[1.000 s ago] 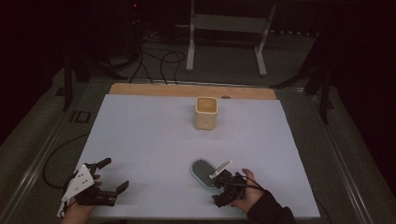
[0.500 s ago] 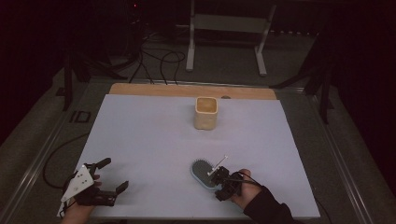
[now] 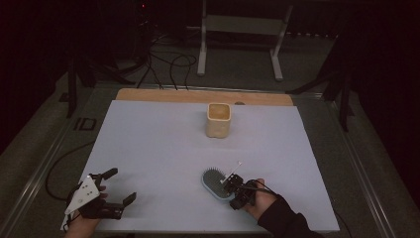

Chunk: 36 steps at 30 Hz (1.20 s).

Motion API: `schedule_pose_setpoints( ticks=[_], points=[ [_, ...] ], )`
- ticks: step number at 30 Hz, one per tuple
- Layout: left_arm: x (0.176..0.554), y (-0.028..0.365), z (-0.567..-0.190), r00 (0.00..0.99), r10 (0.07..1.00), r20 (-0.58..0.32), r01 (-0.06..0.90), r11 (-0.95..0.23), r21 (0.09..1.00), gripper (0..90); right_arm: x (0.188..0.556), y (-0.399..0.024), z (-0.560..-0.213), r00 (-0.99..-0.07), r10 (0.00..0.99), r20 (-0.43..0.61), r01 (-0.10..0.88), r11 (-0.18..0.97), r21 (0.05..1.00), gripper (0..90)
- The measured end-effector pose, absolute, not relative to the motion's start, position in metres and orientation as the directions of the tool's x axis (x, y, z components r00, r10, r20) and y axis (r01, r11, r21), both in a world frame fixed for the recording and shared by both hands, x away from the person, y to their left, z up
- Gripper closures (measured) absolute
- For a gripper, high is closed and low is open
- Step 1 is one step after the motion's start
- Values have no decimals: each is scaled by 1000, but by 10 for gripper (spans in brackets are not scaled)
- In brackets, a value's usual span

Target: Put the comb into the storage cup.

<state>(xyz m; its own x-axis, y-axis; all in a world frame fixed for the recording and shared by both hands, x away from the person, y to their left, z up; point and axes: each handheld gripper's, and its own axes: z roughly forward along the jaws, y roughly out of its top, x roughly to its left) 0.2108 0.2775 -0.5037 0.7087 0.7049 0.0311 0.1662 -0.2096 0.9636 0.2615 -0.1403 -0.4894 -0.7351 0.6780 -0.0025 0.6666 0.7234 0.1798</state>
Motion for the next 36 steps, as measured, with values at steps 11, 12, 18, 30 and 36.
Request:
schedule_pose_setpoints(
  ticks=[11,12,18,30,36],
  points=[
    [211,277,-504,707,706,32,170,-214,962,0,259,-150,-489,-736,677,28,660,706,258,703],
    [211,277,-504,707,706,31,171,-213,962,0,259,-151,-488,-737,676,21,655,705,272,703],
    [211,277,-505,707,706,31,172,-216,961,0,259,-153,-478,-726,688,19,646,671,364,703],
    [211,277,-505,707,707,28,173,-212,962,0,260,-152,-456,-737,676,13,575,616,539,703],
    [211,277,-505,707,706,29,174,-213,961,0,264,-152,-447,-732,682,3,551,589,591,703]
  ],
)
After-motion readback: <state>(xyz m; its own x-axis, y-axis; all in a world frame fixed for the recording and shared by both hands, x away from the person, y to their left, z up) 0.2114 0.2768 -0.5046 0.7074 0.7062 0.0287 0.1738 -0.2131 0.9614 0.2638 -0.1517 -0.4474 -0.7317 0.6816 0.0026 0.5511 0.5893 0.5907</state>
